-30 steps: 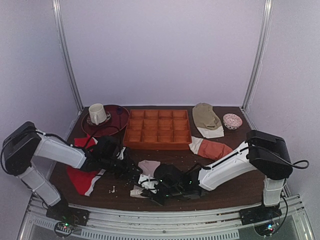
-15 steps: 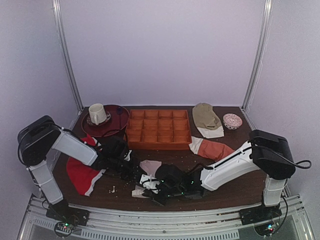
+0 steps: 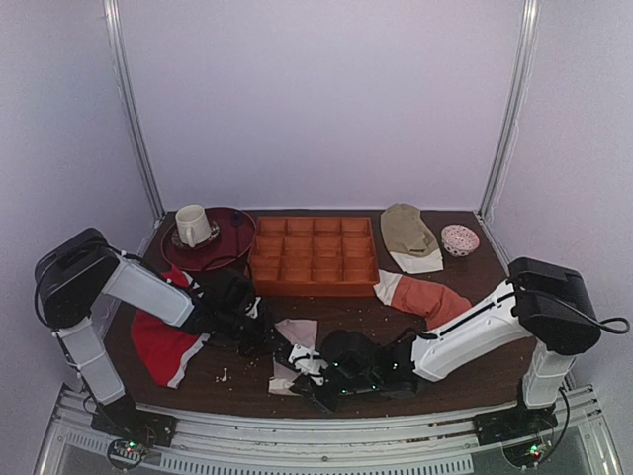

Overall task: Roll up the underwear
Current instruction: Roll the underwear at the center of the board.

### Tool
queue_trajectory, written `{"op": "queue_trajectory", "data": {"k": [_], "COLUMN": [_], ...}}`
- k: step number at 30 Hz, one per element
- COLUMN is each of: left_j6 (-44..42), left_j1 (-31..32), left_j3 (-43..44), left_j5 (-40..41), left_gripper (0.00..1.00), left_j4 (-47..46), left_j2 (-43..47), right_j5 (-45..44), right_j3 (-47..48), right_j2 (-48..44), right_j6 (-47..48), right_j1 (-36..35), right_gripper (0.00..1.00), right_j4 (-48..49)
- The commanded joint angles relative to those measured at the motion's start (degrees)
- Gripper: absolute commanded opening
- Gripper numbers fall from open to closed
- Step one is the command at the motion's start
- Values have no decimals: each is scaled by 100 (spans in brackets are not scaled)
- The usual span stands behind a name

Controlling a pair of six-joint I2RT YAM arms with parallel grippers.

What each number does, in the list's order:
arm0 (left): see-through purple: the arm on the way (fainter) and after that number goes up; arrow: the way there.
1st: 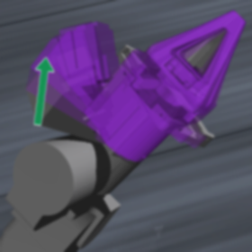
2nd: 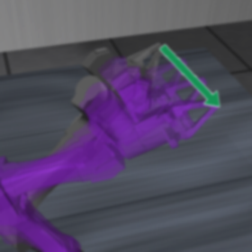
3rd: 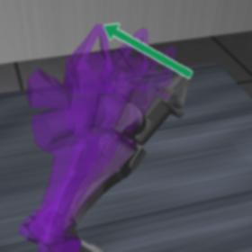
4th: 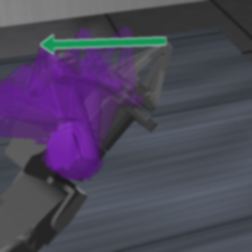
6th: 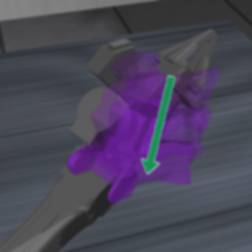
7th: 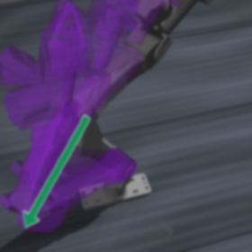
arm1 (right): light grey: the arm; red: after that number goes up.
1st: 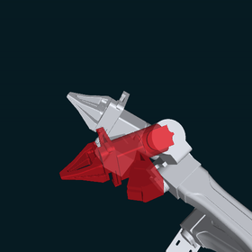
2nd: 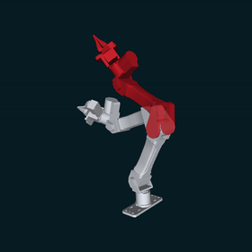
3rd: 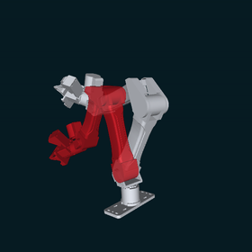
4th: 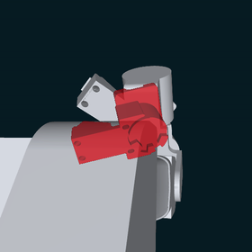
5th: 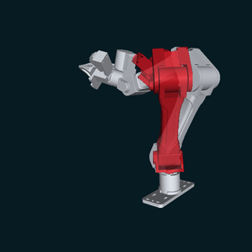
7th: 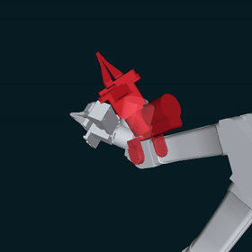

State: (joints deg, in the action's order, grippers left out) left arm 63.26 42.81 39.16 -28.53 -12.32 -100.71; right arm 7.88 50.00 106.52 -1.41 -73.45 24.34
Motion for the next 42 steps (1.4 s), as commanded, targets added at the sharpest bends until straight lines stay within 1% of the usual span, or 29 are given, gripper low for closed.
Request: {"op": "queue_trajectory", "data": {"k": [1, 5, 9, 12, 19, 29, 33, 37, 42], "left_j6": [51, 63, 59, 60, 54, 62, 55, 26, -22], "left_j1": [-27, -27, -26, -26, -27, -22, -27, -27, -27], "left_j3": [-73, -66, -54, -56, -66, -49, -38, -23, -3], "left_j5": [441, 428, 419, 436, 462, 502, 540, 559, 578], "left_gripper": [0, 0, 0, 0, 0, 0, 0, 0, 0], "left_j4": [636, 615, 612, 650, 704, 777, 831, 881, 916], "left_j2": [-94, -106, -107, -78, -5, 63, 107, 148, 356], "right_j5": [298, 455, 1049, 1299, 1751, 2209, 2086, 2159, 2291], "right_j3": [-206, -357, -379, -485, -591, -668, -656, -628, -613], "right_j2": [28, 169, 465, 609, 857, 1274, 1295, 1368, 1525], "right_j6": [-533, -924, -1399, -1772, -2595, -3762, -3856, -4010, -4314], "right_j1": [-70, -28, 192, 383, 641, 893, 903, 958, 1032], "right_gripper": [0, 0, 0, 0, 0, 0, 0, 0, 0], "right_j4": [259, 648, 1062, 1559, 2093, 2533, 2189, 1973, 1961]}}
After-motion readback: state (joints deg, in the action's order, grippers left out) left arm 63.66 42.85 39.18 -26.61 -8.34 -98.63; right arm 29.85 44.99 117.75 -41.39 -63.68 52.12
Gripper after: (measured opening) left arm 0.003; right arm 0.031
